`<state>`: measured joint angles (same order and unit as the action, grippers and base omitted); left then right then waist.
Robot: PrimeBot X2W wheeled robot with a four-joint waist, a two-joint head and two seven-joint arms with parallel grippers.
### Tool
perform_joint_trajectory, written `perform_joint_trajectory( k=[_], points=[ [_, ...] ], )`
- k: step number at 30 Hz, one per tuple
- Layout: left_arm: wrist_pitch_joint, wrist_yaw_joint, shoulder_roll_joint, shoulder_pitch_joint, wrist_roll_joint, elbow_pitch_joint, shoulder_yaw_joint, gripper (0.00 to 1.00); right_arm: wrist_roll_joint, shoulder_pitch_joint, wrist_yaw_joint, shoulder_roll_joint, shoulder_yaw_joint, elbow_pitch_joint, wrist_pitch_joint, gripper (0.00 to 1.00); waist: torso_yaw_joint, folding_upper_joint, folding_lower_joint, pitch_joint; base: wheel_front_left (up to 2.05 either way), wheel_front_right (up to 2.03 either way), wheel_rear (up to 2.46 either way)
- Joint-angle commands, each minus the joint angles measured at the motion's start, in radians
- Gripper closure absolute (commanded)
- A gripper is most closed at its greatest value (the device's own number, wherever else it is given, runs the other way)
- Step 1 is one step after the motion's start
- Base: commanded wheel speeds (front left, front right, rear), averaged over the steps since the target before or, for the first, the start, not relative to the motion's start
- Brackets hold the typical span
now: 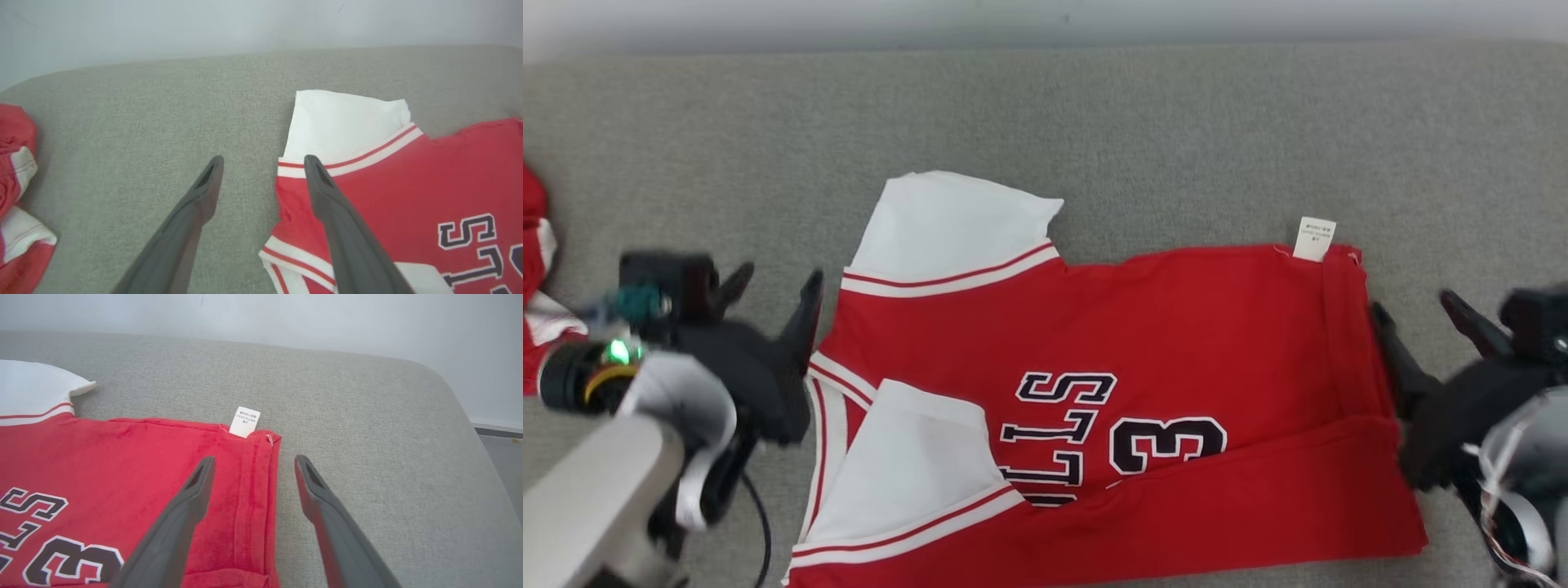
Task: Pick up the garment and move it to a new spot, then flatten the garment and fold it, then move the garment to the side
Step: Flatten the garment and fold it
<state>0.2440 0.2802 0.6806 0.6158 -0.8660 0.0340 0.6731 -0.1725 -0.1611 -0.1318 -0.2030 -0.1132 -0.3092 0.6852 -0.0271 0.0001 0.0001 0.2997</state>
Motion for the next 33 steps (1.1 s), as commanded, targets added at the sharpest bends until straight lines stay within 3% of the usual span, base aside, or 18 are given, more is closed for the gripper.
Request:
perform_joint_trajectory(
  k=[1,8,15,28,33],
  points=[
    [0.010,-0.009,-0.016,0.049,-0.009,0.034,-0.007,0.00,0.005,-0.040,0.002,-0.009,0.026,0.012,-0.008,0.00,-0.034,-0.0001,-0.0001,0.058,0.00,0.00,0.00],
    [0.063,-0.082,-0.085,0.306,0.028,0.267,0.003,0.00,-0.001,-0.255,0.002,-0.016,0.210,0.133,-0.054,0.00,-0.106,-0.0001,-0.0001,0.138,0.00,0.00,0.00],
    [0.132,-0.149,-0.119,0.430,0.058,0.425,0.057,0.00,-0.013,-0.322,0.002,-0.018,0.268,0.213,-0.091,0.00,-0.150,-0.0001,-0.0001,0.166,0.00,0.00,0.00],
    [0.256,-0.190,-0.124,0.470,0.078,0.553,0.133,0.00,-0.003,-0.290,0.002,-0.019,0.248,0.232,-0.116,0.00,-0.172,-0.0001,-0.0001,0.170,0.00,0.00,0.00],
    [0.203,-0.171,-0.123,0.479,0.106,0.561,0.132,0.00,0.001,-0.300,0.002,-0.009,0.254,0.246,-0.120,0.00,-0.170,-0.0001,-0.0001,0.165,0.00,0.00,0.00]
  ],
)
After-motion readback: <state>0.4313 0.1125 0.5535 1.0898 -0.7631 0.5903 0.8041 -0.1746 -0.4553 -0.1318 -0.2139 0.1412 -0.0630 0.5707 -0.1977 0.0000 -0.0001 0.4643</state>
